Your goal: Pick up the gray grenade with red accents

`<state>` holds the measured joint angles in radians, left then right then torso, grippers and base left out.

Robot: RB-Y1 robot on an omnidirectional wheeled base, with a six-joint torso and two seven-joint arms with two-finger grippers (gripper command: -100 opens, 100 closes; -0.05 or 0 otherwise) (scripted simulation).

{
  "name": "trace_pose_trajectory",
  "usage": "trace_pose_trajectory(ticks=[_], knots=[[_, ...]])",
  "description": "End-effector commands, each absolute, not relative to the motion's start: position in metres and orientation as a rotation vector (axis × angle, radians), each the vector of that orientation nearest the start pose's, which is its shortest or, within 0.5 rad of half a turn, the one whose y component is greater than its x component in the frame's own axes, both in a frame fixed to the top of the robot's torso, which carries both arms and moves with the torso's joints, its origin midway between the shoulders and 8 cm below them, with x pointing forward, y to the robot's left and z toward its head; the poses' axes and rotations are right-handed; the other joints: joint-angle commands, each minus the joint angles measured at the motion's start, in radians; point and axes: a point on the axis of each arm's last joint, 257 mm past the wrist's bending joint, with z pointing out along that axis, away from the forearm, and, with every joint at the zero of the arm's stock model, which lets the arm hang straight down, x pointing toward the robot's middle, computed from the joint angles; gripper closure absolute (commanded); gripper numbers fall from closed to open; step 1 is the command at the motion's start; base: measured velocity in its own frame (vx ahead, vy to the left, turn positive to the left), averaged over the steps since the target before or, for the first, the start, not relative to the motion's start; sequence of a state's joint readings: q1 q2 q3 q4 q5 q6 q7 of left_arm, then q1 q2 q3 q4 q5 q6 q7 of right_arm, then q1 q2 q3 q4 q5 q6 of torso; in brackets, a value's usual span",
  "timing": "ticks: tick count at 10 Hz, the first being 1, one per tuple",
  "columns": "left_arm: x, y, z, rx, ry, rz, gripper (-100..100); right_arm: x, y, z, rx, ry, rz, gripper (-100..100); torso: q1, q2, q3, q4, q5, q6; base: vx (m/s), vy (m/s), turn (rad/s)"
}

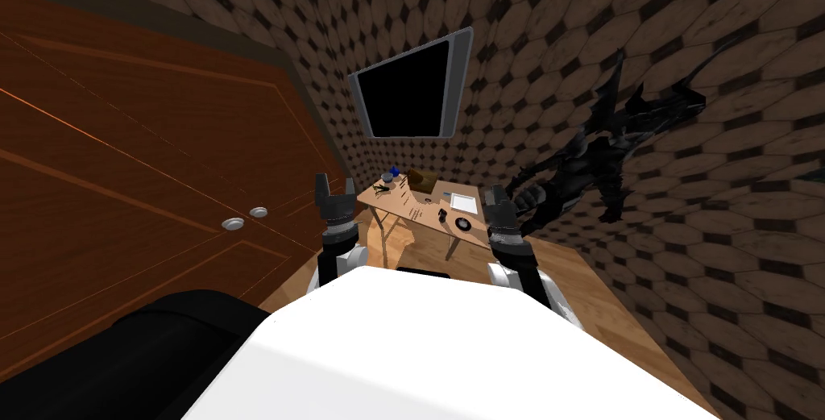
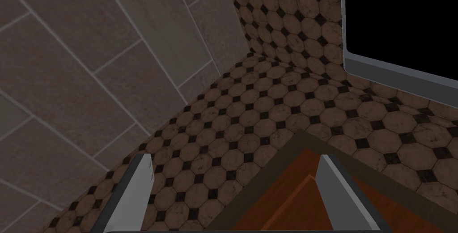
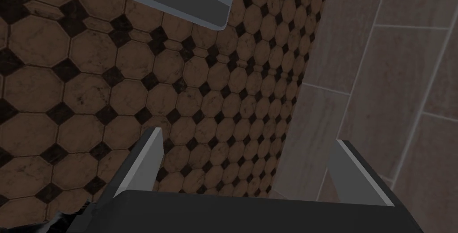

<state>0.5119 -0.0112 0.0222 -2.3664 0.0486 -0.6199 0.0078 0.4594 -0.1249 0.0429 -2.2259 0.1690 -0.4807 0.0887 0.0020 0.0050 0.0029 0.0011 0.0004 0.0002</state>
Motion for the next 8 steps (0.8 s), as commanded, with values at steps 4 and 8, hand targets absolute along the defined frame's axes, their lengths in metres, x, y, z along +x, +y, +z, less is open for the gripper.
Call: trace_pose_trajectory(ticks=[4, 8], knots=[[0.299, 0.286, 0.079, -0.532, 0.435, -1.352, 0, 0.379, -0.232, -0.061, 0.399, 1.04, 1.037, -100, 0.001, 0.001, 0.0, 0.0, 0.0, 0.0, -0.075, 0.041, -0.059], [0.299, 0.286, 0.079, -0.532, 0.435, -1.352, 0, 0.392, -0.243, -0.136, 0.311, 1.256, 0.859, -100, 0.002, -0.001, -0.001, 0.0, 0.0, 0.0, -0.058, 0.056, -0.045]])
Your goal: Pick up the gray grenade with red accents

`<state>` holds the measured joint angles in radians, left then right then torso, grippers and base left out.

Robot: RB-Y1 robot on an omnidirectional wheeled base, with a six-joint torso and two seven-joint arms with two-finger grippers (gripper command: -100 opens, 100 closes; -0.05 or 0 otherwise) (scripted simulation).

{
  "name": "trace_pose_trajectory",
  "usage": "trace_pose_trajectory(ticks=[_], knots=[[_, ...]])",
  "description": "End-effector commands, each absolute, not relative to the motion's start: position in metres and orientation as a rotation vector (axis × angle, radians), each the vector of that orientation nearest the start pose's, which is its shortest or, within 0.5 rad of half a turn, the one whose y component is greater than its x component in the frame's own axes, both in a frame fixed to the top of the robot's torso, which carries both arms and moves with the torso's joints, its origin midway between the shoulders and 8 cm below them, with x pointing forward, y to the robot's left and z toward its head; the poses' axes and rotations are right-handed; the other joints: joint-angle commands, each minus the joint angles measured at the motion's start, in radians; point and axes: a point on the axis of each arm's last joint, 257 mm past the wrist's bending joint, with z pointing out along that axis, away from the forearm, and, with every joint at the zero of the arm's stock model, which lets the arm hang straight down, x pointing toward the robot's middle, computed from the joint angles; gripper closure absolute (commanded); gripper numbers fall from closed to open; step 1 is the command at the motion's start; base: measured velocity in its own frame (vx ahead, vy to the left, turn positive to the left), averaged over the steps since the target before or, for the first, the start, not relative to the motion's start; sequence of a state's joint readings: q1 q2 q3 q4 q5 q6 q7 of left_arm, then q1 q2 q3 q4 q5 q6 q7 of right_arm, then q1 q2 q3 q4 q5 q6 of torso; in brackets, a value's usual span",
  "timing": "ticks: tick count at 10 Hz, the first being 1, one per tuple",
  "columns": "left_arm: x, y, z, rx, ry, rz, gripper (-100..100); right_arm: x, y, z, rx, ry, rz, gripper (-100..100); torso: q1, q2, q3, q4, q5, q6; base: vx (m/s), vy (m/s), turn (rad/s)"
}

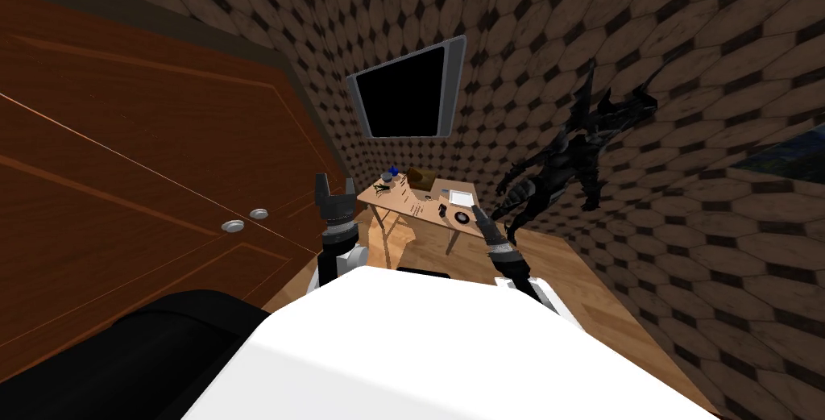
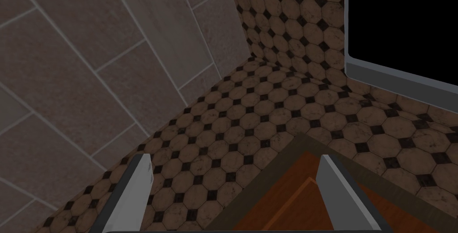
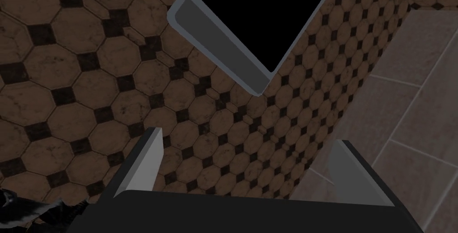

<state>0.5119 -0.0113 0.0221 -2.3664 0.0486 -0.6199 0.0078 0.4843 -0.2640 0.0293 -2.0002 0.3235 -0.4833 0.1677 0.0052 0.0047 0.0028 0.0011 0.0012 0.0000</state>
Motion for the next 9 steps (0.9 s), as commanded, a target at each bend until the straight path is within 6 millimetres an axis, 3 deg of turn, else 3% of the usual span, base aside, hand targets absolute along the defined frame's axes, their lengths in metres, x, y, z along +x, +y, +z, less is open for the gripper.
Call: trace_pose_trajectory(ticks=[1, 9], knots=[[0.299, 0.286, 0.079, -0.532, 0.435, -1.352, 0, 0.393, -0.245, -0.144, 0.322, 1.27, 0.854, -100, 0.0, 0.0, 0.0, 0.0, 0.0, 0.0, -0.059, 0.056, -0.022], [0.299, 0.286, 0.079, -0.532, 0.435, -1.352, 0, 0.396, -0.275, -0.241, 0.204, 1.52, 0.624, -100, -0.001, -0.004, -0.002, -0.001, 0.0, 0.0, -0.023, 0.049, -0.001]])
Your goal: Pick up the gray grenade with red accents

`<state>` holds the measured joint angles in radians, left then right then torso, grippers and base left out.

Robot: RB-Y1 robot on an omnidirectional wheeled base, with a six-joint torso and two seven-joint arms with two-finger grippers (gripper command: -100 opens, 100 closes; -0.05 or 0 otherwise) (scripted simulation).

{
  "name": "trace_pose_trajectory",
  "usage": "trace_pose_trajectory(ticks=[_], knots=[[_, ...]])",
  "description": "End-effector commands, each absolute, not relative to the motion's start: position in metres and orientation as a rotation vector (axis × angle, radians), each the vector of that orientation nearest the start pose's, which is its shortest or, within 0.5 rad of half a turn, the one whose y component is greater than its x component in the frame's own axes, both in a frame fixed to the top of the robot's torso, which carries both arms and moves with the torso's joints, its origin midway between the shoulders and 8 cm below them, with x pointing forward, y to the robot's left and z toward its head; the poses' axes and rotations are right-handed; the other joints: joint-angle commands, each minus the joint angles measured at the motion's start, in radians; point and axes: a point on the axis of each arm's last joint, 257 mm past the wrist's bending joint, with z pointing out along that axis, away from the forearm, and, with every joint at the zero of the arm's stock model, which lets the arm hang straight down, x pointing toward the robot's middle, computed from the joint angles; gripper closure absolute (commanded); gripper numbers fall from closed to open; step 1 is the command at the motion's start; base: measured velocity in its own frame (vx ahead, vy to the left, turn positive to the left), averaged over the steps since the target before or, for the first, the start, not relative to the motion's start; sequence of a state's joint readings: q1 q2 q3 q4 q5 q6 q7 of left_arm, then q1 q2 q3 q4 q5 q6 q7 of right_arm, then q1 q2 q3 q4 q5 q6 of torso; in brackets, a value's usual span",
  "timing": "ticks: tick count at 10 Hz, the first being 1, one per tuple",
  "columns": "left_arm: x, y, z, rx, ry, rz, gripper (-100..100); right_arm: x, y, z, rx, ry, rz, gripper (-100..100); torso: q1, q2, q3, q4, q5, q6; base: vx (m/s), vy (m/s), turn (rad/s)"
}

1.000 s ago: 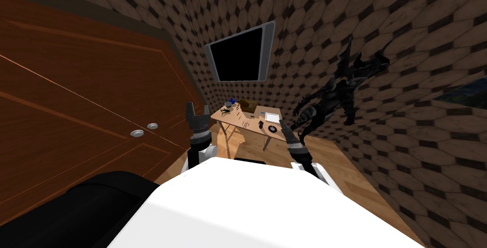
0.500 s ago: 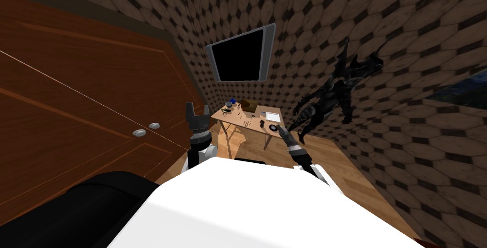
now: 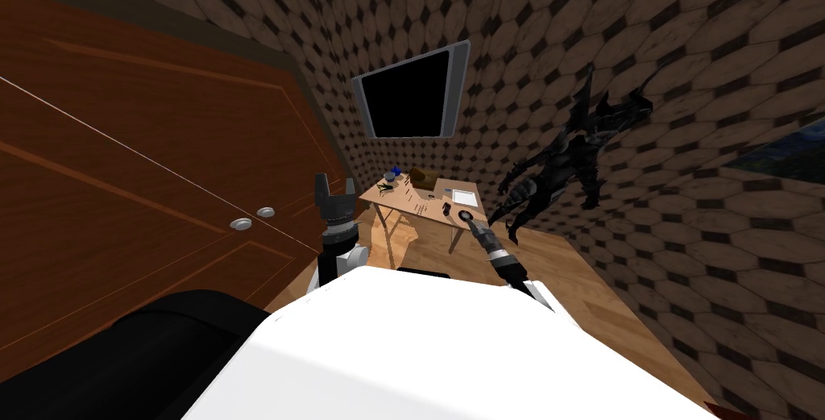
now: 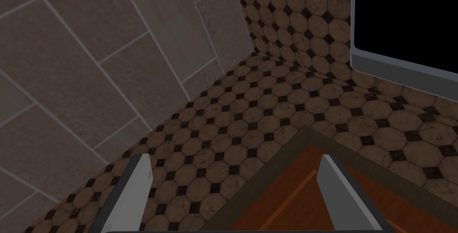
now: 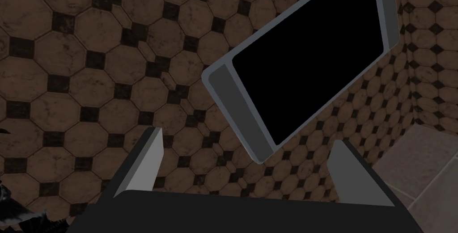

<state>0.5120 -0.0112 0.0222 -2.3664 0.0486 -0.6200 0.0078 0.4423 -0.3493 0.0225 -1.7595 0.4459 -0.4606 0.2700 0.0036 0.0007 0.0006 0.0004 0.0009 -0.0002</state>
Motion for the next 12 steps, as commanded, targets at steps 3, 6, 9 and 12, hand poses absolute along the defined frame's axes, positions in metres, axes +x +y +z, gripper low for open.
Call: trace_pose_trajectory(ticks=[3, 6, 9, 12], knots=[[0.299, 0.286, 0.079, -0.532, 0.435, -1.352, 0, 0.395, -0.294, -0.282, 0.116, 1.63, 0.501, -100, 0.0, -0.001, 0.0, 0.0, 0.0, 0.0, -0.01, 0.067, 0.026], [0.299, 0.286, 0.079, -0.532, 0.435, -1.352, 0, 0.391, -0.315, -0.32, 0.01, 1.732, 0.372, -100, 0.001, -0.001, -0.001, 0.0, 0.0, 0.0, 0.007, 0.071, 0.048], [0.299, 0.286, 0.079, -0.532, 0.435, -1.352, 0, 0.384, -0.345, -0.36, -0.095, 1.838, 0.238, -100, 0.002, -0.002, -0.001, 0.0, 0.001, 0.0, 0.009, 0.105, 0.067], [0.299, 0.286, 0.079, -0.532, 0.435, -1.352, 0, 0.375, -0.368, -0.387, -0.151, 1.91, 0.153, -100, 0.002, -0.002, -0.001, 0.0, 0.001, 0.0, 0.02, 0.078, 0.048]])
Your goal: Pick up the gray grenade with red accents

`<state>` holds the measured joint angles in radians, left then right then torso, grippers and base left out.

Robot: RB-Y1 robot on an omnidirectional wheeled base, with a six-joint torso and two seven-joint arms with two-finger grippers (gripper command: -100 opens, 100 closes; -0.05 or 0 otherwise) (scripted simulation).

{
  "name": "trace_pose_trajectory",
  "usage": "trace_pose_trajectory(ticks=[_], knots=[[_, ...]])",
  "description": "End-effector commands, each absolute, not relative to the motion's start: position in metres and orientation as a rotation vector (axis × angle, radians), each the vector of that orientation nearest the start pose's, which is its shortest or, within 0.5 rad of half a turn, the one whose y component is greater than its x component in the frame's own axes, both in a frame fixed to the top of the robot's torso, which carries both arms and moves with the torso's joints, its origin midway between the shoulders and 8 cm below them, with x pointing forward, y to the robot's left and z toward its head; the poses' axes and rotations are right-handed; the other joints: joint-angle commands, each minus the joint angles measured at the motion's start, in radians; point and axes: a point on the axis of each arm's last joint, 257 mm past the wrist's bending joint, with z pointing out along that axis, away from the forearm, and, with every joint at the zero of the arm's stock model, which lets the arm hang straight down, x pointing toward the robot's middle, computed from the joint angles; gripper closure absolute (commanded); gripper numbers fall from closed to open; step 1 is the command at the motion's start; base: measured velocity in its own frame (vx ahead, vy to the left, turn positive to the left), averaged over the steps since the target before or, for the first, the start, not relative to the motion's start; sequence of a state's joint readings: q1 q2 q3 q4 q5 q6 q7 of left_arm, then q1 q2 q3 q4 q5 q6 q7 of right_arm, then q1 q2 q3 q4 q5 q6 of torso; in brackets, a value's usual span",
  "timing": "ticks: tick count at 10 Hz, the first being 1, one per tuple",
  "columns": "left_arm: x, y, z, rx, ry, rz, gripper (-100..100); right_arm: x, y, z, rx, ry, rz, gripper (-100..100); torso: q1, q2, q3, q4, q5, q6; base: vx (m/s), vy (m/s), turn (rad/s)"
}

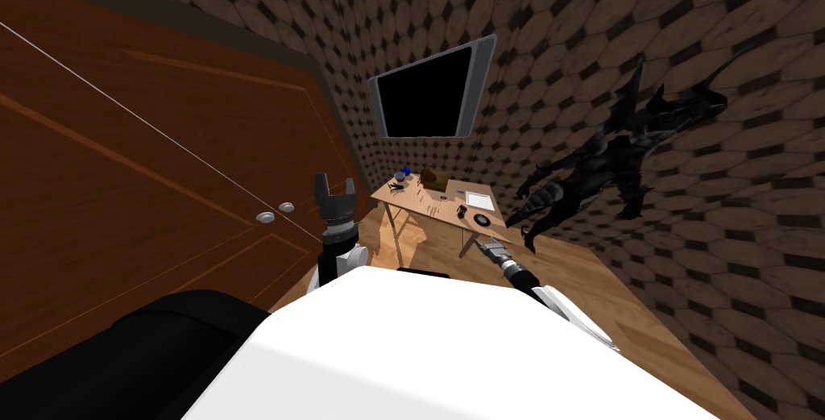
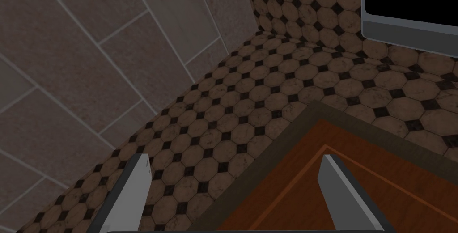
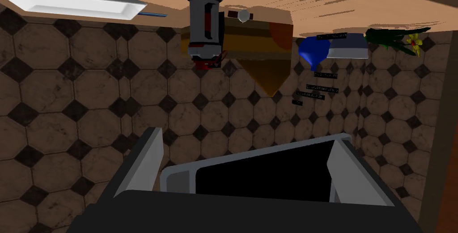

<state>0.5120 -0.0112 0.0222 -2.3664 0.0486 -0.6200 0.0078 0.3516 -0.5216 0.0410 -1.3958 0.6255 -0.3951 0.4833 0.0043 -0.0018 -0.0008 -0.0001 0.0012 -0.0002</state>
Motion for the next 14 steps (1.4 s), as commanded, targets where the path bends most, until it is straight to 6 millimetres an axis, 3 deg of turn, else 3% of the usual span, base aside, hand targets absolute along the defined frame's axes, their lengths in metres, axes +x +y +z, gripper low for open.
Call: trace_pose_trajectory(ticks=[1, 3, 6, 7, 9, 12, 14], knots=[[0.299, 0.286, 0.079, -0.532, 0.435, -1.352, 0, 0.373, -0.384, -0.398, -0.22, 1.942, 0.085, -100, 0.0, 0.0, 0.0, 0.0, 0.0, 0.0, 0.038, 0.075, 0.114], [0.299, 0.286, 0.079, -0.532, 0.435, -1.352, 0, 0.37, -0.386, -0.402, -0.215, 1.953, 0.081, -100, 0.0, -0.001, 0.0, 0.0, 0.0, 0.0, 0.022, 0.044, 0.01], [0.299, 0.286, 0.079, -0.532, 0.435, -1.352, 0, 0.365, -0.423, -0.421, -0.351, 2.017, -0.062, -100, -0.001, 0.0, 0.0, 0.0, 0.0, 0.0, 0.028, 0.057, 0.085], [0.299, 0.286, 0.079, -0.532, 0.435, -1.352, 0, 0.362, -0.426, -0.424, -0.348, 2.025, -0.065, -100, 0.0, -0.001, -0.001, 0.0, 0.0, 0.0, 0.038, 0.068, 0.052], [0.299, 0.286, 0.079, -0.532, 0.435, -1.352, 0, 0.362, -0.462, -0.43, -0.485, 2.061, -0.204, -100, 0.0, -0.001, -0.001, 0.0, 0.0, 0.0, 0.059, 0.083, 0.138], [0.299, 0.286, 0.079, -0.532, 0.435, -1.352, 0, 0.355, -0.489, -0.438, -0.542, 2.097, -0.282, -100, 0.001, -0.003, -0.002, -0.001, 0.0, 0.0, 0.062, 0.066, 0.069], [0.299, 0.286, 0.079, -0.532, 0.435, -1.352, 0, 0.355, -0.528, -0.435, -0.657, 2.119, -0.413, -100, 0.0, -0.002, -0.001, 0.0, 0.0, 0.0, 0.075, 0.073, 0.148]])
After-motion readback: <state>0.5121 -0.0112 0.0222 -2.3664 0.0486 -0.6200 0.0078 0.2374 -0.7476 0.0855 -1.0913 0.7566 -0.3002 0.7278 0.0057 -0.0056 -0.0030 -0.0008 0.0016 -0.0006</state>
